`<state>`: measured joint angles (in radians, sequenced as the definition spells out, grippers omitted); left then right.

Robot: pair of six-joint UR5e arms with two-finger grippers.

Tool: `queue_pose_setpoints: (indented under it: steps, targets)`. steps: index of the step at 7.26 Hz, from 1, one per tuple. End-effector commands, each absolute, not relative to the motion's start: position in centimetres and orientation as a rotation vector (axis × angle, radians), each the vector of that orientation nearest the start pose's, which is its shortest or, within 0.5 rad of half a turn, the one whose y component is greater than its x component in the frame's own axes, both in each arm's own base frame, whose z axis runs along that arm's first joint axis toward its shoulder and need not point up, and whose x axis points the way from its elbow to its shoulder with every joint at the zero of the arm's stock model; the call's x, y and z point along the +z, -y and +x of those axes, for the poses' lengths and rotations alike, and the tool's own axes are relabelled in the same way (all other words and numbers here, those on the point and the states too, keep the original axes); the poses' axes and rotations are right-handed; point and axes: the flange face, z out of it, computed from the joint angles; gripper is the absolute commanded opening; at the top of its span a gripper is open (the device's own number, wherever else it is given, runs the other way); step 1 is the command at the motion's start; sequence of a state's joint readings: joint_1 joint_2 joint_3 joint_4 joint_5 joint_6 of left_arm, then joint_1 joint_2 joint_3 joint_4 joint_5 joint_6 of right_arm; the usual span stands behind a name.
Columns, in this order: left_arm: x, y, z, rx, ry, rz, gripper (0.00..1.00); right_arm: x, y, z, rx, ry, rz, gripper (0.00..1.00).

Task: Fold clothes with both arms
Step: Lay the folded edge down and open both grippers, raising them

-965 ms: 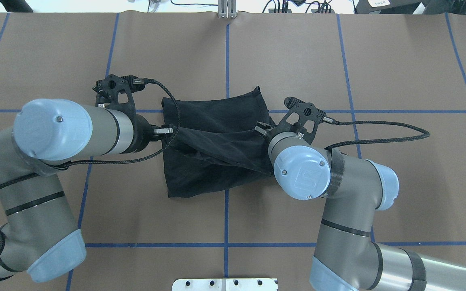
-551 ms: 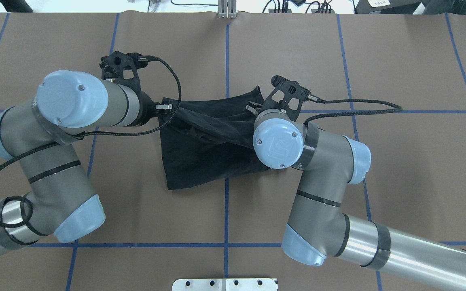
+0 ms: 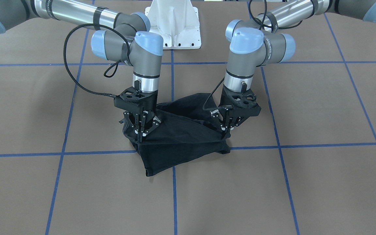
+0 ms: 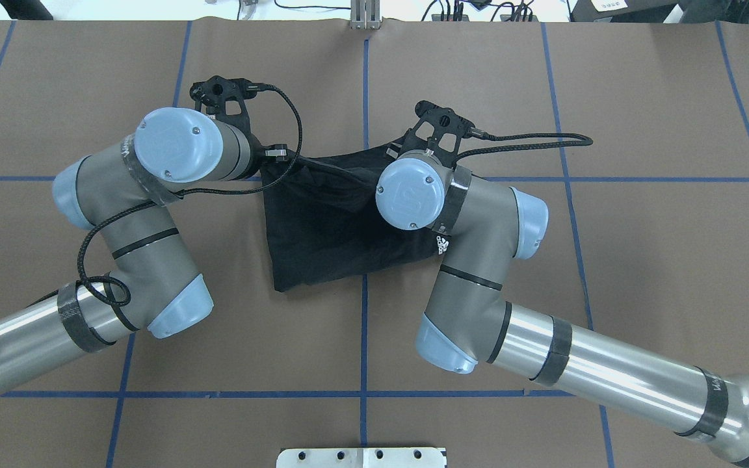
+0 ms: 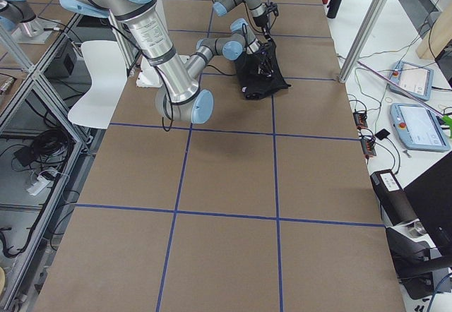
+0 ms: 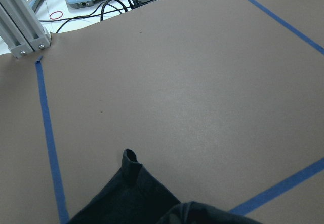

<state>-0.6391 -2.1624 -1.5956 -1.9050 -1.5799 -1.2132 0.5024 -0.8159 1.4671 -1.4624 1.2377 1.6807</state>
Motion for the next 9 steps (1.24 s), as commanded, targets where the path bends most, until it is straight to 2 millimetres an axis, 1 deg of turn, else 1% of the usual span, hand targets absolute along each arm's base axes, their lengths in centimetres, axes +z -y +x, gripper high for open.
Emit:
queue_pose_setpoints:
  steps: [1,2,3,4,5,6,7,8,9]
  targets:
    - [28.2,52.9,48.7,-0.248,-0.81,0.453,0.26,25.8,52.8,-58.2,0.688,0.665,0.482,0.89]
    - [28.4,52.9,48.7,-0.247,-0.81,0.455,0.99,25.7,54.4,-56.9,0.655,0.666,0.457,0.99]
    - [27.1,53.3,47.5,-0.213,-0.851,0.498,1.0,23.1,57.1,-54.1,0.6,0.714,0.39,0.99]
    - [25.7,54.1,44.7,-0.142,-0.862,0.55,1.0,21.1,58.1,-51.6,0.551,0.78,0.31,0.99]
    - [26.6,54.8,41.7,-0.058,-0.882,0.522,1.0,18.3,57.3,-50.1,0.528,0.837,0.306,1.0]
    - [27.7,55.3,38.4,0.044,-0.864,0.559,1.0,16.0,55.8,-49.2,0.525,0.831,0.298,1.0]
    - [28.6,55.8,36.9,0.081,-0.833,0.585,1.0,14.5,52.6,-50.4,0.5,0.827,0.277,1.0]
    - [28.9,55.9,36.8,0.083,-0.829,0.585,1.0,14.3,49.8,-53.1,0.478,0.823,0.271,1.0]
    - [28.8,55.9,36.7,0.082,-0.832,0.584,1.0,14.2,46.6,-56.5,0.472,0.806,0.302,0.99]
